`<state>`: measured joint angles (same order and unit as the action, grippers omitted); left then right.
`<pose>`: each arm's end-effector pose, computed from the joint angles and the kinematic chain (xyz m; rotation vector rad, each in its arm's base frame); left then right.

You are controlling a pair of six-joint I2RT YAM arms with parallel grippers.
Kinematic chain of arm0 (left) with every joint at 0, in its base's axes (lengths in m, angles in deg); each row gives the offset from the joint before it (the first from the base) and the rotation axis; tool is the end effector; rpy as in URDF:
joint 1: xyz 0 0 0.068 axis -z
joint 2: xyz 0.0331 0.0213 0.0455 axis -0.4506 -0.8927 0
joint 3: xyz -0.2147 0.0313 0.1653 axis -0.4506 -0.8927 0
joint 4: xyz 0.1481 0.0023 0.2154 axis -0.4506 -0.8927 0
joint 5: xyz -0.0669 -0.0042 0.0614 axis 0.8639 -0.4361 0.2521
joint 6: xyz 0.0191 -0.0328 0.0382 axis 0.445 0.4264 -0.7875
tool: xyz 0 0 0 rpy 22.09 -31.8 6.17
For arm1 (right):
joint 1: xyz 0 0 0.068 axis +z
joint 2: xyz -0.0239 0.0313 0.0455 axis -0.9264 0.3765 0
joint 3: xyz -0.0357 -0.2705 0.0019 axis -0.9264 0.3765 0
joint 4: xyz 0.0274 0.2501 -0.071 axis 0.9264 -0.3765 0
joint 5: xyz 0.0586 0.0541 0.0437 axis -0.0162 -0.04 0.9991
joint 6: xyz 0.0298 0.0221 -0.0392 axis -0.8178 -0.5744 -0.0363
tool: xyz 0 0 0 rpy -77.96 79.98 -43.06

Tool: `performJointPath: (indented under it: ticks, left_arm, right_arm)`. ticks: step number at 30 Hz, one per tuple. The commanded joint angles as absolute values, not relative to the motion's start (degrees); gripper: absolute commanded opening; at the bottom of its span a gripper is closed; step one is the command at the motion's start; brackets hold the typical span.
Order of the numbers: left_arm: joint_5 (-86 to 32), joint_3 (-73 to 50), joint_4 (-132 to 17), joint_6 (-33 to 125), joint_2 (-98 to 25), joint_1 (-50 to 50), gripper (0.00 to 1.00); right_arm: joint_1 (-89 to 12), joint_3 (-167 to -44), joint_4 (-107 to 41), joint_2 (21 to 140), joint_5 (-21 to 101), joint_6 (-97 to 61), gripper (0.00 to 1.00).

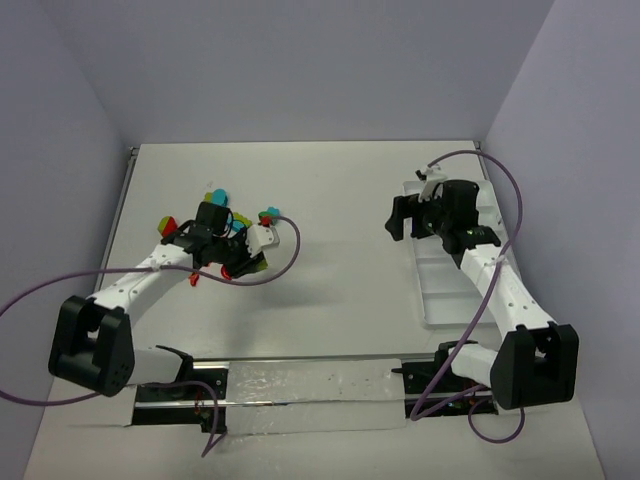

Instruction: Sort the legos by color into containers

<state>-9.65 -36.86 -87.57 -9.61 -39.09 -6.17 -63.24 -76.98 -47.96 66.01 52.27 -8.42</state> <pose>0.2379 -0.1061 0.2058 1.4709 2.0189 -0.4188 0.2524 0.0325 0.2709 -0.3320 2.1338 0.3883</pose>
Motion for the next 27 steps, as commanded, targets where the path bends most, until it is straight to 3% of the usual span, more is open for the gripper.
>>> performJointPath:
  ticks: [1, 8, 27]
  left_arm:
    - [-11.2, -32.4, -84.4, -1.7, -31.2, -0.5, 0.0]
    - [-14.9, -25.8, -83.5, 8.4, -30.7, 8.6, 0.0]
    - [-20.2, -24.2, -81.3, 8.5, -33.8, 16.6, 0.0]
  right_arm:
    - [-62.7, -84.5, -48.7, 67.8, 62.1, -14.6, 0.99]
    - [-60.5, -91.6, -46.5, 75.0, 75.0, -26.0, 0.92]
    - [-41.8, -101.1, -49.4, 89.4, 79.5, -30.1, 0.91]
